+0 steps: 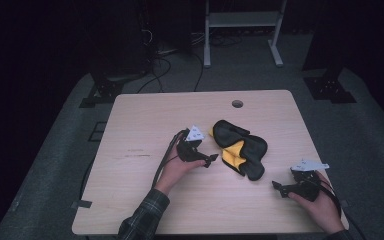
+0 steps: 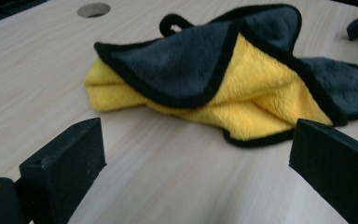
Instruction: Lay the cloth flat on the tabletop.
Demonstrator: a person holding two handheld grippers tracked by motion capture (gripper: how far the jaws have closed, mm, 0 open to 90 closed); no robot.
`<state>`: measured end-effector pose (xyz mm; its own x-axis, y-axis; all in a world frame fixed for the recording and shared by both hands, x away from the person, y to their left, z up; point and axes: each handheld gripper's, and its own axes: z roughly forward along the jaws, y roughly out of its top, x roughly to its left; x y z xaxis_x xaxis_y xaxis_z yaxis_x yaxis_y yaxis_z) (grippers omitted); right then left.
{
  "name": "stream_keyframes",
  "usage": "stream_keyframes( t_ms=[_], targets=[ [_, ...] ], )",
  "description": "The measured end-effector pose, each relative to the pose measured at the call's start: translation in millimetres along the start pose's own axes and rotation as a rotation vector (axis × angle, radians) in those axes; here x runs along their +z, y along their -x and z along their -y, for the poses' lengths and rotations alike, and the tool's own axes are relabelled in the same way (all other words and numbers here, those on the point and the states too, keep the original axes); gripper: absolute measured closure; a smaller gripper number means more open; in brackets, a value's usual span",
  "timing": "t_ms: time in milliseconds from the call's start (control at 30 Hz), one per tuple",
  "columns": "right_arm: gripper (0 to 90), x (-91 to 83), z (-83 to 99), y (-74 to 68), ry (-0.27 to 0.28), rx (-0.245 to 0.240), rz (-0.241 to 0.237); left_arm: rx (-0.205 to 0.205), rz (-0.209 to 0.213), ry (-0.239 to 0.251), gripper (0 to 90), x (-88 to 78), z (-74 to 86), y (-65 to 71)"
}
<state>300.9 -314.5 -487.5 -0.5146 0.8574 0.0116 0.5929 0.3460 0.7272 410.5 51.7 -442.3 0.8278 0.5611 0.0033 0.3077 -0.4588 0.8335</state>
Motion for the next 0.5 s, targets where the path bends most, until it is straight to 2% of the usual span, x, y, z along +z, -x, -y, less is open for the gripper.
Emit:
stream_keyframes(
  t_ms=[267, 300, 500],
  targets=[
    [7.8, 0.0, 0.0, 0.0, 0.0, 0.0, 0.0, -0.001, 0.004, 0.0, 2.1, 24.0, -17.9, -3.1],
    [7.8, 0.0, 0.0, 0.0, 0.0, 0.0, 0.0, -0.012, 0.002, 0.004, 2.2, 27.1, -19.1, -3.0],
    [7.8, 0.0, 0.0, 0.0, 0.0, -0.001, -0.001, -0.032, 0.004, -0.031, 4.2, 40.1, -15.7, -6.8]
  ],
)
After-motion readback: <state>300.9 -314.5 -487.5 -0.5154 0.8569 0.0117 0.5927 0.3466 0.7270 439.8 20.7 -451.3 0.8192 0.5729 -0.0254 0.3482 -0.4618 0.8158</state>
